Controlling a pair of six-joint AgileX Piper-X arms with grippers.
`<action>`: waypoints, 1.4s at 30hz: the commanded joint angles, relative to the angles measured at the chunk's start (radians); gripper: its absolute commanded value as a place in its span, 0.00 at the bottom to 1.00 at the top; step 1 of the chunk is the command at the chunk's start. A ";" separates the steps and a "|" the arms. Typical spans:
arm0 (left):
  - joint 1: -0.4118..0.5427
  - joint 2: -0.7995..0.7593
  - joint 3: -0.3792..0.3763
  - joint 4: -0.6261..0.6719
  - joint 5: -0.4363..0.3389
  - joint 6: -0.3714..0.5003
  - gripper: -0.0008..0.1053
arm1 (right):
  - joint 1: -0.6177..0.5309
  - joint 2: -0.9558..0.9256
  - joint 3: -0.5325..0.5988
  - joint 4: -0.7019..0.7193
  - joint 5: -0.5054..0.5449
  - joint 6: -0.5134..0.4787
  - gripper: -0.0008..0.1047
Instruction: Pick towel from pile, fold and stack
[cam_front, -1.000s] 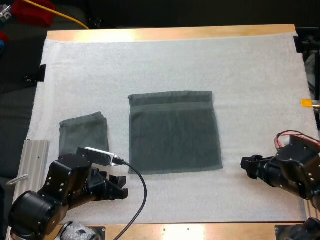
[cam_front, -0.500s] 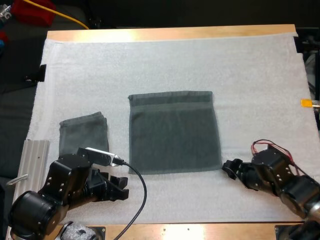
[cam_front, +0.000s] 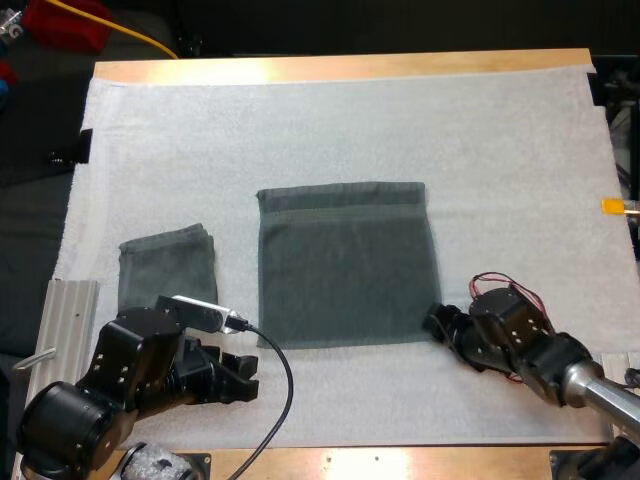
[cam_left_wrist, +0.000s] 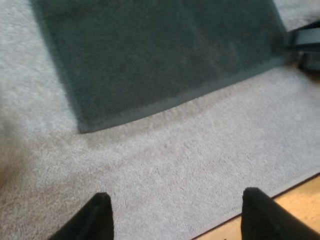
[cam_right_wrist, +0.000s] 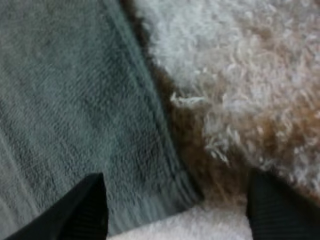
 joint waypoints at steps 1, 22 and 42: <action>-0.004 -0.006 -0.006 -0.004 0.005 -0.009 0.51 | -0.002 0.016 -0.002 -0.038 -0.016 0.004 0.58; 0.005 -0.001 0.095 -0.048 -0.113 -0.012 0.51 | -0.002 0.079 -0.002 -0.136 -0.030 0.038 0.01; 0.316 0.369 0.320 -0.434 0.275 0.029 0.51 | -0.002 0.079 -0.002 -0.114 -0.037 0.018 0.01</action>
